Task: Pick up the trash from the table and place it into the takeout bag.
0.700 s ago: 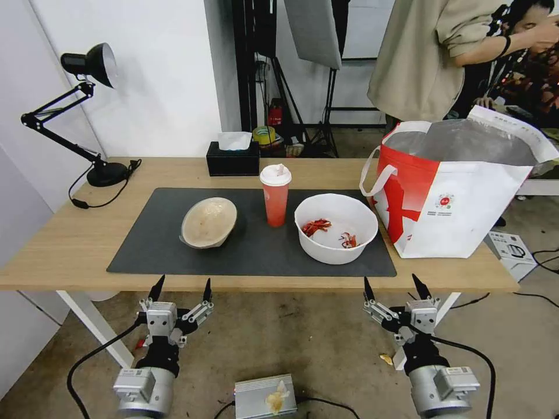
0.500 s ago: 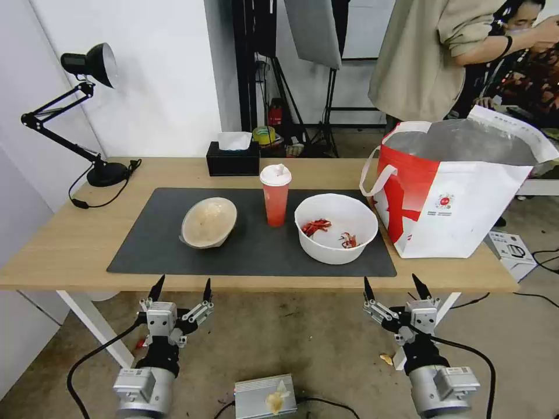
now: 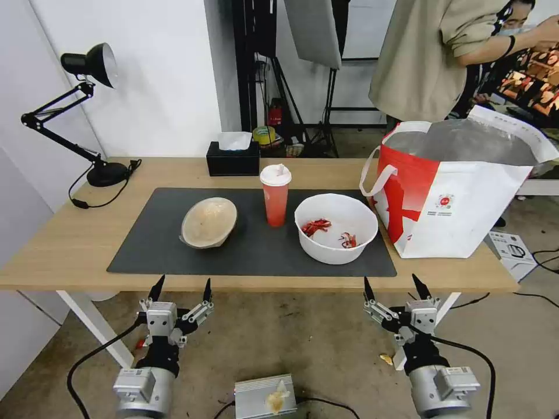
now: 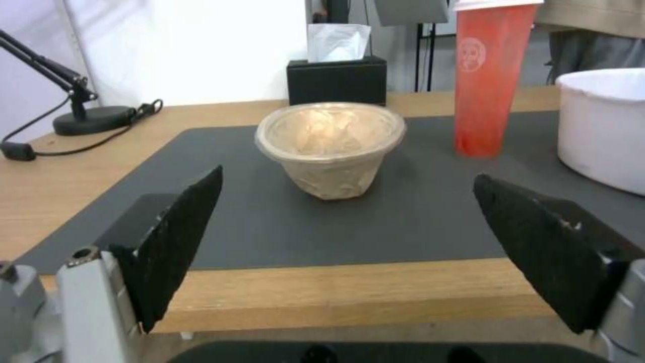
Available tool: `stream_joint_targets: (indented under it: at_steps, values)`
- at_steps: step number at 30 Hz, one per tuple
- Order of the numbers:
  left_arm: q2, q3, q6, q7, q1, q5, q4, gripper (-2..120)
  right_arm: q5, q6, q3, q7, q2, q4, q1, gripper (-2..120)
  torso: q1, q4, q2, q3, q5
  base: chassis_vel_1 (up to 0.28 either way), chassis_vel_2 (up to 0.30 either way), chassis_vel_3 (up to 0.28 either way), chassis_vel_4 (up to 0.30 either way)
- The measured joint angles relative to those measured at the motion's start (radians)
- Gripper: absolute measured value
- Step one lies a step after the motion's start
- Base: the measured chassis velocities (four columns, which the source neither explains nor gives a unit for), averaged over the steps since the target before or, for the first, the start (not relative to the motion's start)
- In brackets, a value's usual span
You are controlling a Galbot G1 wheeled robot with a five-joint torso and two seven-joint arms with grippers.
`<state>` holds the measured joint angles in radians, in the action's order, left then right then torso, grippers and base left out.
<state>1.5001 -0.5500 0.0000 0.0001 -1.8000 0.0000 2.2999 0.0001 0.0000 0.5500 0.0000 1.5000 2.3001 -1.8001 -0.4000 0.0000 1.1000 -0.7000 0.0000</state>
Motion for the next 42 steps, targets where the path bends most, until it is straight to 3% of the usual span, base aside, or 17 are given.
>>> stream_joint_targets:
  at_steps: [8, 10, 11, 13, 14, 16, 20, 23, 33, 42]
  values:
    - [-0.002, -0.017, -0.006, -0.019, -0.005, -0.015, 0.006, 100, 0.006, -0.007, 0.000, 0.005, -0.016, -0.001, 0.009, 100, 0.000, -0.0004, 0.000, 0.000, -0.0001, 0.000, 0.000, 0.000, 0.000]
    - [-0.009, -0.078, -0.037, -0.088, -0.021, -0.060, 0.033, 100, 0.029, -0.037, 0.004, 0.026, -0.066, -0.006, 0.044, 100, 0.000, -0.0003, 0.000, 0.000, 0.0000, 0.000, 0.000, 0.000, 0.000]
    - [-0.009, -0.078, -0.037, -0.088, -0.021, -0.060, 0.033, 100, 0.029, -0.037, 0.004, 0.026, -0.066, -0.006, 0.044, 100, 0.000, -0.0003, 0.000, 0.000, 0.0000, 0.000, 0.000, 0.000, 0.000]
    - [-0.019, -0.156, -0.079, -0.178, -0.042, -0.117, 0.067, 100, 0.063, -0.081, 0.012, 0.058, -0.140, -0.013, 0.094, 100, 0.000, 0.0005, 0.000, 0.000, 0.0006, 0.000, 0.000, 0.000, 0.000]
    - [-0.020, -0.168, -0.092, -0.190, -0.047, -0.135, 0.074, 100, 0.080, -0.102, 0.015, 0.072, -0.176, -0.016, 0.118, 100, 0.000, 0.0004, 0.000, 0.000, 0.0006, 0.000, 0.000, 0.000, 0.000]
    - [-0.020, -0.173, -0.119, -0.179, -0.054, -0.168, 0.078, 100, 0.096, -0.122, 0.018, 0.087, -0.211, -0.019, 0.143, 100, 0.000, 0.0004, 0.000, 0.000, -0.0001, 0.000, 0.000, 0.000, 0.000]
    - [-0.018, -0.167, -0.163, -0.141, -0.063, -0.195, 0.082, 100, 0.159, -0.205, 0.033, 0.144, -0.358, -0.032, 0.240, 100, 0.000, 0.0000, 0.000, 0.000, 0.0004, 0.000, 0.000, 0.000, 0.000]
    - [-0.016, -0.156, -0.176, -0.125, -0.067, -0.190, 0.082, 100, 0.158, -0.209, 0.033, 0.137, -0.401, -0.025, 0.253, 99, 0.000, 0.0002, 0.000, 0.000, -0.0001, 0.000, 0.000, 0.000, 0.000]
    - [-0.011, -0.113, -0.196, -0.093, -0.076, -0.167, 0.082, 100, 0.161, -0.206, 0.023, 0.124, -0.450, -0.019, 0.262, 99, 0.000, 0.0000, 0.000, 0.000, 0.0002, 0.000, 0.000, 0.000, 0.000]
    - [-0.009, -0.066, -0.214, -0.062, -0.074, -0.151, 0.074, 100, 0.208, -0.131, 0.000, 0.109, -0.519, -0.015, 0.279, 100, 0.000, -0.0002, 0.000, 0.000, 0.0001, 0.000, 0.000, 0.000, 0.000]
